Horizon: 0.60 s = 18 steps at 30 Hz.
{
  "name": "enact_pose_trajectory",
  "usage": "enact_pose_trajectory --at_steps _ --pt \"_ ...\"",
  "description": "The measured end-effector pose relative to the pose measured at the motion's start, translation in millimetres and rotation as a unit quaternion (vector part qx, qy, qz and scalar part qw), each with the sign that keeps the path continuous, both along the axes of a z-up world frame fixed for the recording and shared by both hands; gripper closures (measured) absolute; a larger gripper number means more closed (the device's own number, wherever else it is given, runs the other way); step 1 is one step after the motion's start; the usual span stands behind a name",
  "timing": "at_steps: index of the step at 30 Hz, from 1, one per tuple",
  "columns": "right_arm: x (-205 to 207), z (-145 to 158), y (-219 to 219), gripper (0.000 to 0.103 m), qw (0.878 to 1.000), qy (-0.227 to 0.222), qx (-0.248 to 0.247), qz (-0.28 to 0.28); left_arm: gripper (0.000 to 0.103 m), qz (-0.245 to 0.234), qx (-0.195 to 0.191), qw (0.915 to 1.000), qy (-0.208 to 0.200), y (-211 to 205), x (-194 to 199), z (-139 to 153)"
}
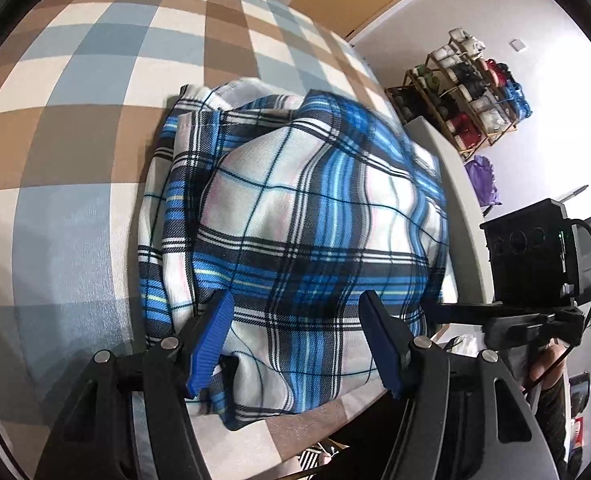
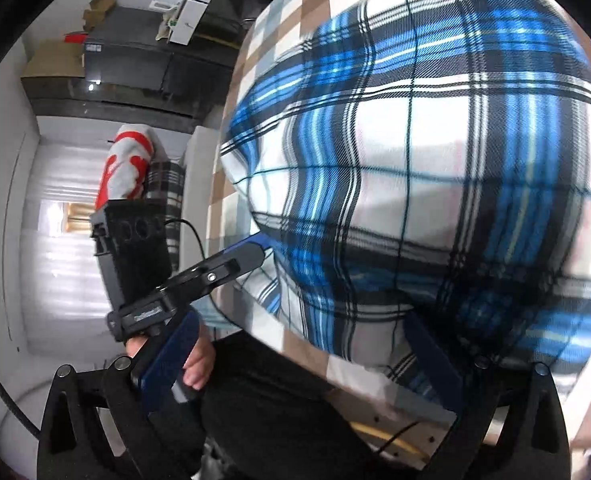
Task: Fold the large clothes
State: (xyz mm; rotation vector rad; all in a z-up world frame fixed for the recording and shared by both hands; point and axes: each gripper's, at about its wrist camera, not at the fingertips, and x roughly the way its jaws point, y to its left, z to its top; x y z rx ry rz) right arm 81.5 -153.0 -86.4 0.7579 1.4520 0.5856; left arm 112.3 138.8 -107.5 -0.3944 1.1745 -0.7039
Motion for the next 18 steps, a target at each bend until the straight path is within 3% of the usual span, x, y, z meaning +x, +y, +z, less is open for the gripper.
enact_pose_trajectory --at_steps 2,5,6,8,10,13,15,18 --pt "-5.4 16.3 -8.2 0.0 0.999 -0.023 0.032 0.002 0.043 -0.013 -0.026 0.9996 -0.003 2.1 -4.2 7.5" --pt "-14.4 29.1 -12.3 0.0 0.993 -0.056 0.104 -0.008 0.043 -0.031 -0.128 0.9913 0.004 9.0 -0.1 26.2" --pt "-15.6 26.6 -7.8 0.0 0.991 -0.056 0.117 -0.015 0.043 -0.023 -0.136 0.9904 -0.004 10.4 1.8 33.1" --pt "-17.2 7.7 -3.9 0.0 0.989 -0.036 0.14 -0.021 0.043 -0.012 -0.138 0.99 -0.027 7.4 10.3 50.1" --pt "-17.1 -12.1 -3.3 0.0 0.986 -0.024 0.16 -0.029 0.041 -0.012 -0.133 0.9907 -0.025 -4.2 26.1 57.3" --pt "-17.7 -41.2 -3.9 0.0 0.981 0.006 0.187 -0.052 0.041 -0.003 -0.091 0.9958 -0.007 -25.1 50.7 47.4" --pt "-19.4 -45.4 -4.4 0.0 0.979 -0.003 0.196 -0.056 0.041 0.004 -0.061 0.9981 -0.002 -34.0 62.2 36.6" --pt "-25.0 -44.6 -11.9 0.0 0.979 -0.017 0.195 -0.052 0.041 0.025 -0.053 0.9981 0.021 -40.1 75.3 15.0"
